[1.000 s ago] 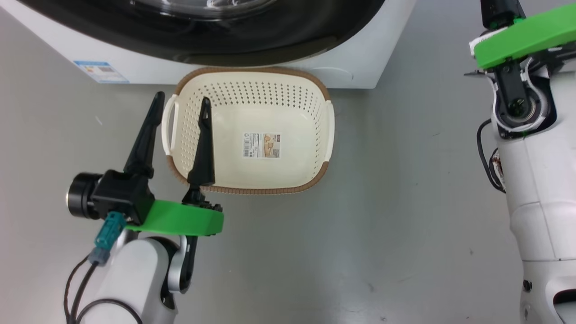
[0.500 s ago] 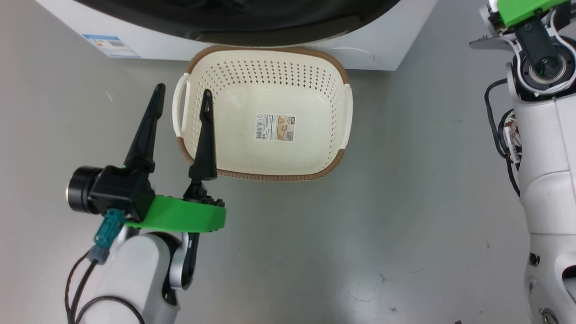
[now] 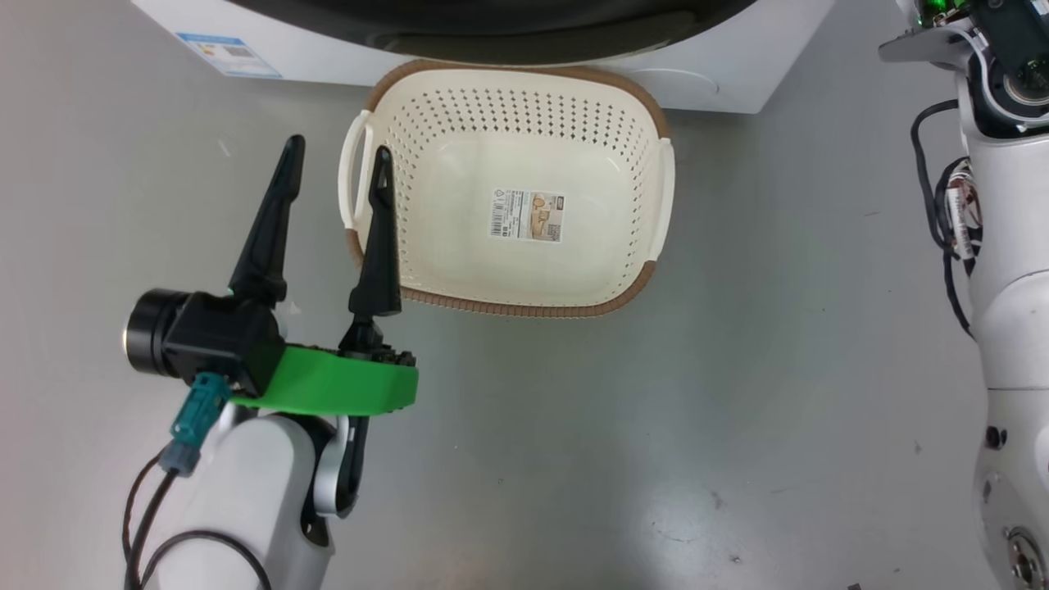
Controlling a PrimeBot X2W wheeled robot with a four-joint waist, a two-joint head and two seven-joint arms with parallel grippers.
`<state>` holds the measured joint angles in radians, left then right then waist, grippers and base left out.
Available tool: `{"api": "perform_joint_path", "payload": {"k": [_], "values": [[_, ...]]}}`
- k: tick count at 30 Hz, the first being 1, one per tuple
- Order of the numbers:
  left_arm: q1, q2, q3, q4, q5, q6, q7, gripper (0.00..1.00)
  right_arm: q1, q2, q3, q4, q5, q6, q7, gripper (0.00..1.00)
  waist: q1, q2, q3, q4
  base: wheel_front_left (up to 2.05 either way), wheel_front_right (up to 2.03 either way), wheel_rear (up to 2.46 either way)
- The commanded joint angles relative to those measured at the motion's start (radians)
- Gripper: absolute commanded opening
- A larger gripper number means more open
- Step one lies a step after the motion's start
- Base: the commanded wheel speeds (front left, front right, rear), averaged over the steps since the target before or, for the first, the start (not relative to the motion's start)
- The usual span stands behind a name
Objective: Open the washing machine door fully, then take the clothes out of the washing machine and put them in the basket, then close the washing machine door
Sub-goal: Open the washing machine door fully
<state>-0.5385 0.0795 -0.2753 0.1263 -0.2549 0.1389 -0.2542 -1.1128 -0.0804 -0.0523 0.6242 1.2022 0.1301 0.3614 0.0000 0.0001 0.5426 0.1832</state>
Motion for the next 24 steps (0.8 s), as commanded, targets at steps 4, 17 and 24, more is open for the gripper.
{"api": "perform_joint_path", "payload": {"k": [4, 17, 24], "values": [[-0.011, 0.016, 0.040, -0.022, 0.011, -0.011, -0.008, 1.00, -0.046, 0.014, 0.009, -0.008, 0.024, 0.001, 0.050, 0.00, 0.0000, -0.0001, 0.003, 0.016, 0.00, 0.00, 0.00], [-0.006, 0.003, 0.049, -0.018, 0.027, -0.020, -0.008, 1.00, -0.045, 0.020, 0.006, -0.002, 0.103, 0.001, 0.146, 0.00, 0.0000, -0.0001, -0.008, 0.018, 0.00, 0.00, 0.00], [0.007, 0.000, 0.054, -0.022, 0.036, -0.022, -0.008, 1.00, -0.012, 0.023, 0.022, -0.020, 0.126, 0.001, 0.192, 0.00, 0.0000, -0.0001, -0.027, 0.009, 0.00, 0.00, 0.00]]}}
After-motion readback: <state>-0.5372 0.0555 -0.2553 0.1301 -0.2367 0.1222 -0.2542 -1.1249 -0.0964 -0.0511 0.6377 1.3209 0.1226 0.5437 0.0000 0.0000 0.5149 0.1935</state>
